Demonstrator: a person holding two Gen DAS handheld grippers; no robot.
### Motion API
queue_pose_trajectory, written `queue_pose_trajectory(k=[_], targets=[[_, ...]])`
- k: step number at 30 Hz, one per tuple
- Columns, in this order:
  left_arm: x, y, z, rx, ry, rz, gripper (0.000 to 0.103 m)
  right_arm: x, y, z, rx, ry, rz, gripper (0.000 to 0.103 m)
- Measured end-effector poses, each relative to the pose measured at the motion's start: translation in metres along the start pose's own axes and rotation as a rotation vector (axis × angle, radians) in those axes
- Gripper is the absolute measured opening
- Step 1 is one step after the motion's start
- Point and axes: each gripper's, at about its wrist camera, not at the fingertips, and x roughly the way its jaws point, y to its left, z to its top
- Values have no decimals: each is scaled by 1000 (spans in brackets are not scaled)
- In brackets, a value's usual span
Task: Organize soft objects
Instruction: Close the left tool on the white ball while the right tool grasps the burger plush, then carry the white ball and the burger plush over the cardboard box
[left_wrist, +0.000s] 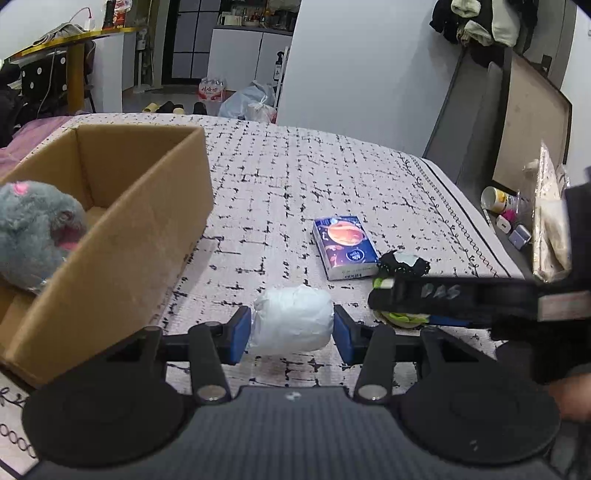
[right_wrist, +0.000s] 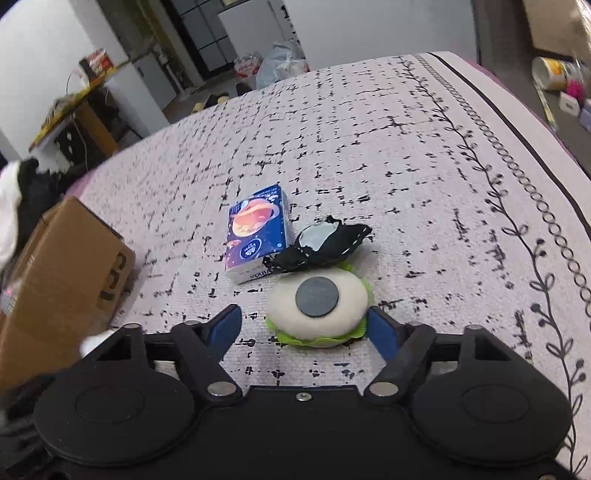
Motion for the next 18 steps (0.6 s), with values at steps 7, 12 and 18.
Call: queue_pose_trajectory(k=[7,12,18], targets=[[-19,8,11,-32,-10,4,46,-12,2,-3,-7,2,-14,44],[-40,6,16,-3,-30,-26,46,-44,9,-2,11,-38,-20,44],[-62,7,29,-5,-62,-70,46,-83,21,3,6,-78,-29,44]])
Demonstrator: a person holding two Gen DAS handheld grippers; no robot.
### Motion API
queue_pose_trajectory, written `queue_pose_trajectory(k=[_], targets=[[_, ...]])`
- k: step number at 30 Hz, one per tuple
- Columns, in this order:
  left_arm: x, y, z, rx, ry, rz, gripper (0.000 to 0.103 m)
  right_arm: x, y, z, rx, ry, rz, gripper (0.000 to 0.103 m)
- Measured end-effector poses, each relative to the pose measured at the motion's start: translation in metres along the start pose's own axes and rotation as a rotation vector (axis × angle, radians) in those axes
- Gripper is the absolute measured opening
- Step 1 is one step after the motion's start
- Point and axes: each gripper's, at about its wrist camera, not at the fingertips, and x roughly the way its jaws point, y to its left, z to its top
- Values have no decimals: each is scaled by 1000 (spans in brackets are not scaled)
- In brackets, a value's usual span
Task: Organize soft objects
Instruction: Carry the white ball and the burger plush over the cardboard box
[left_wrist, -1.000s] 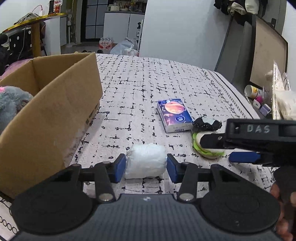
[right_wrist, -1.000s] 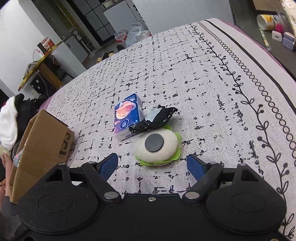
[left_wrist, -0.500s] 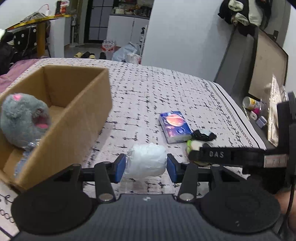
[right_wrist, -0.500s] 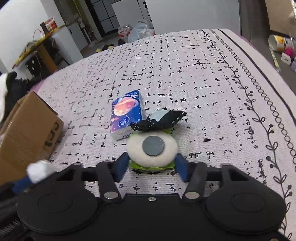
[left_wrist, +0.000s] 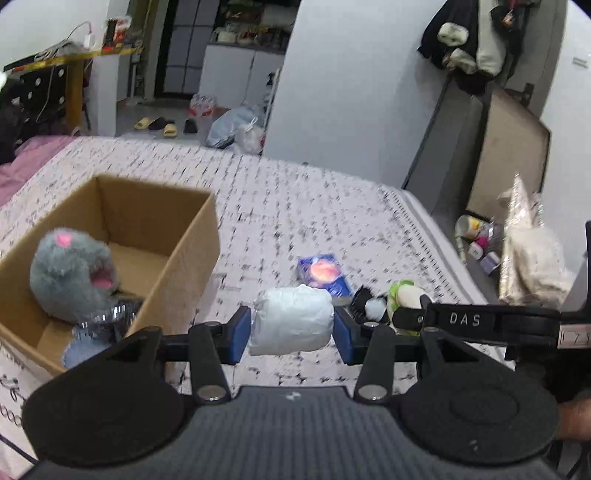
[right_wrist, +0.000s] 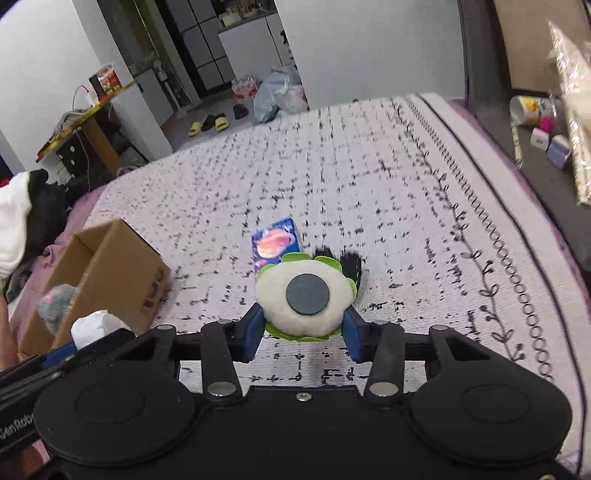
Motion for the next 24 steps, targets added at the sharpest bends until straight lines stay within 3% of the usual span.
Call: queue_pose_trajectory(k=[10,24], targets=[[-32,5,23,21,-39,-53,46,-44,20,6,-6,-48,-1,44],[-45,51,41,2,19,-8,46,-67,58,9,-16,-68,57,44]])
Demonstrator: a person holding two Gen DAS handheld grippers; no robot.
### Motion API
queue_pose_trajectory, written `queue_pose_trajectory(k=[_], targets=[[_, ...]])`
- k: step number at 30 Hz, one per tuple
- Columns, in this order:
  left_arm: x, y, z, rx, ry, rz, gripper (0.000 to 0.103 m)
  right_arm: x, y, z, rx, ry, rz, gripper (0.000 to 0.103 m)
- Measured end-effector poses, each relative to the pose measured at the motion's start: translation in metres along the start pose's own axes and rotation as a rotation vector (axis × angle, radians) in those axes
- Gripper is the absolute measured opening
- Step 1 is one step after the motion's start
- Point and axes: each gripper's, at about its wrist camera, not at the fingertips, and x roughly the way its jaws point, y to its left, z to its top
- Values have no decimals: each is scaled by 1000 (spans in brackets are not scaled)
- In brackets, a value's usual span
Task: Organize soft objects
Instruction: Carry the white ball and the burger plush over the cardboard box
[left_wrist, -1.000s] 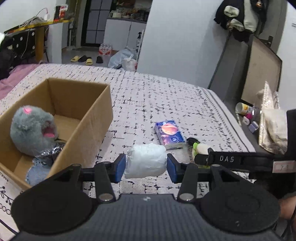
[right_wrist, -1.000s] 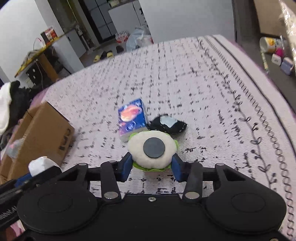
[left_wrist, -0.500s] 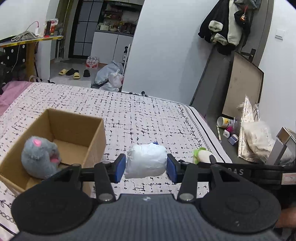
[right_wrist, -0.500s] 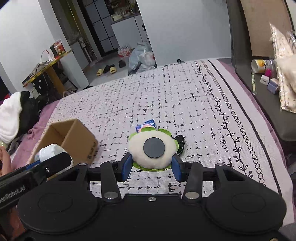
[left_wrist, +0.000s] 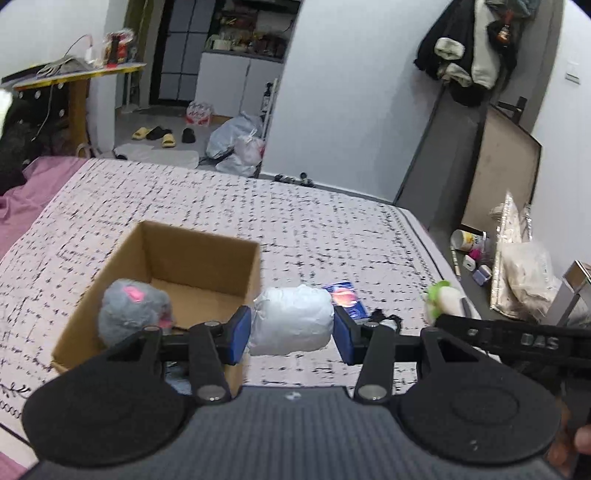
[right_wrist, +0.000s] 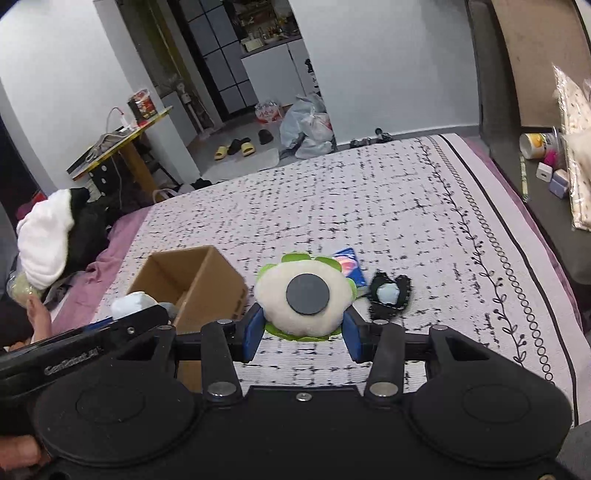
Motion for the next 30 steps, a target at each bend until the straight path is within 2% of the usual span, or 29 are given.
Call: queue_pose_trajectory(k=[13,21,25,28,30], targets=[[3,62,2,-79,7,97,46,6,46,-3,-73,3,40,44],[9,83,-2,-125,38,146,47,15,71,-5,-106,14,60,44],[10,89,-1,-151,64,151,51,20,86,-6,-131,23,71,44],[2,94,1,-175,51,153,62,23,95,-7,-139,23,77,44],[-3,97,2,-172,44,160,64,25,101,-8,-145,26,80,44]])
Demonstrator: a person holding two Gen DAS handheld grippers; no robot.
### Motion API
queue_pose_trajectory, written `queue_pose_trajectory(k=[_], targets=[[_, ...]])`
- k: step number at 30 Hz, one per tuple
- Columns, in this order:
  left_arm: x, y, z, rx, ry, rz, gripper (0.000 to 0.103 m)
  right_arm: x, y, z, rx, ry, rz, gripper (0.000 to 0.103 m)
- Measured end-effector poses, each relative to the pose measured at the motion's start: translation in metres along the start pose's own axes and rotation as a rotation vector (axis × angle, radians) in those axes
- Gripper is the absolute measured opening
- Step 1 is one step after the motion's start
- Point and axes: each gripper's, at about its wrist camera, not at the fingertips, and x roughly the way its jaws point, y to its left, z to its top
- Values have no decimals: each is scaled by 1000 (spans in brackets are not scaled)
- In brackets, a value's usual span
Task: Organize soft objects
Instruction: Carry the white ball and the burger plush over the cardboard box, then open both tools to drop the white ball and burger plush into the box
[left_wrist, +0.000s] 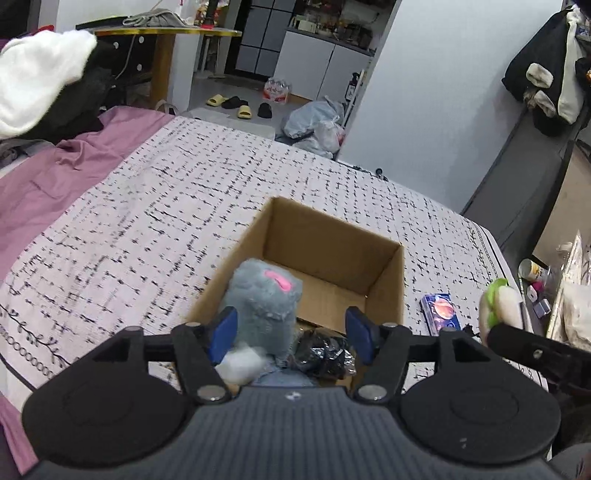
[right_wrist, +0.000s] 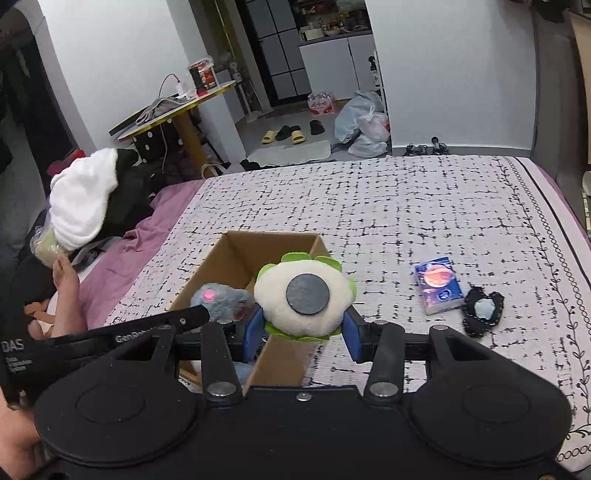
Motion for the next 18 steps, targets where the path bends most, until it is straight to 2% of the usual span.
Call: queue_pose_trajectory(k=[8,11,18], targets=[[-12,20,8,-51,15,4,68,15,15,2,-11,12,17,44],[-19,25,12,-52,3,18,74,22,20,3,-15,19,27,44],[-28,38,16,-69,-11,37,76,38,33,10,-14,23,62,44]])
